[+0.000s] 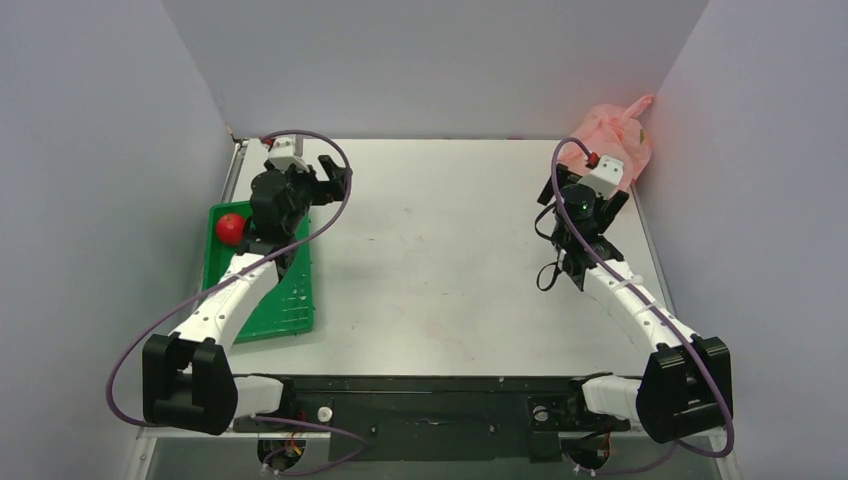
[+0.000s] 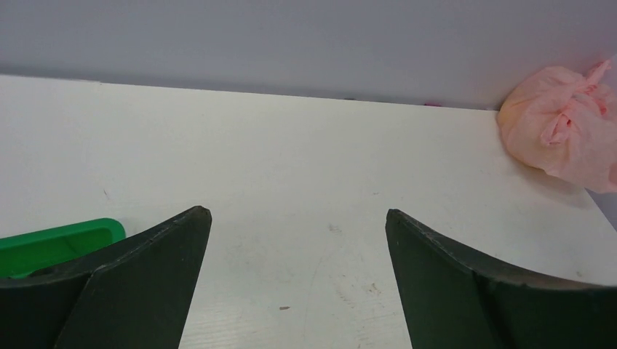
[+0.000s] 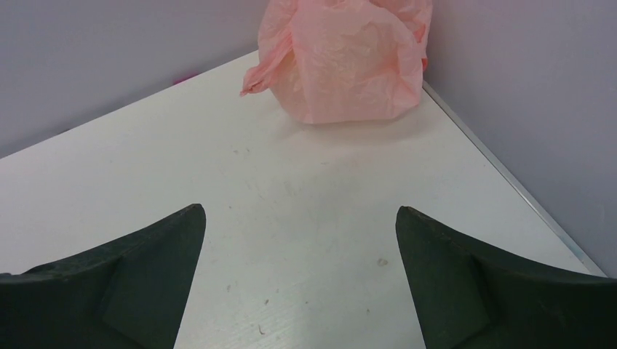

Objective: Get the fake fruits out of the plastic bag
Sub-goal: Move the plastic bag to the center of the board.

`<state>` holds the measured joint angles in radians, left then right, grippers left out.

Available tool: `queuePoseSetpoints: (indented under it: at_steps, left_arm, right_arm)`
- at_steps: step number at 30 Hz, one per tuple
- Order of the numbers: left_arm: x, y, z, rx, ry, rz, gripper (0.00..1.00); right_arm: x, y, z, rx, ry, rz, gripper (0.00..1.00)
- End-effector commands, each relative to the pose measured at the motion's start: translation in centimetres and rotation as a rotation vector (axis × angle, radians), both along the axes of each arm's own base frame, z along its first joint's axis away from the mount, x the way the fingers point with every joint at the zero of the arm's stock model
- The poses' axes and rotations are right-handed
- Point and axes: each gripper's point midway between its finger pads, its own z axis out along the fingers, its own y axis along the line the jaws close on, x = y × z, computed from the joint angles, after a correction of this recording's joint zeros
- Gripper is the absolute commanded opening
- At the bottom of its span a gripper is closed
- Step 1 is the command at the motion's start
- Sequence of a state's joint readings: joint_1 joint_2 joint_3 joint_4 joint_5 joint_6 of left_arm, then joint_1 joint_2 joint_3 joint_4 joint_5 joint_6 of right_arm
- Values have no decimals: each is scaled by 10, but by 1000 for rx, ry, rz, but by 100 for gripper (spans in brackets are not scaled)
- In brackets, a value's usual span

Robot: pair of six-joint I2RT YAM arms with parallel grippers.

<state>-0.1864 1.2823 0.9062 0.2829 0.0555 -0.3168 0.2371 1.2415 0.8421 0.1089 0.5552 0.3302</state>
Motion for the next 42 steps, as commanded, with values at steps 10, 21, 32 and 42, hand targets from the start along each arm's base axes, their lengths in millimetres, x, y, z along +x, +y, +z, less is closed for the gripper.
queuePoseSetpoints:
  at_steps: [10, 21, 32, 42]
  left_arm:
    - [3, -24, 47, -74, -105, -123, 87]
    - [3, -52, 38, -135, -57, -235, 85]
    - [4, -75, 31, -246, 7, -332, 83]
    - [-2, -120, 9, -316, 110, -461, 81]
  right_arm:
    - [2, -21, 7, 32, -78, -165, 100]
    - [29, -51, -28, 297, -31, -271, 100]
    - [98, -50, -22, 463, -138, -173, 100]
    - [164, -43, -32, 656, -221, -107, 100]
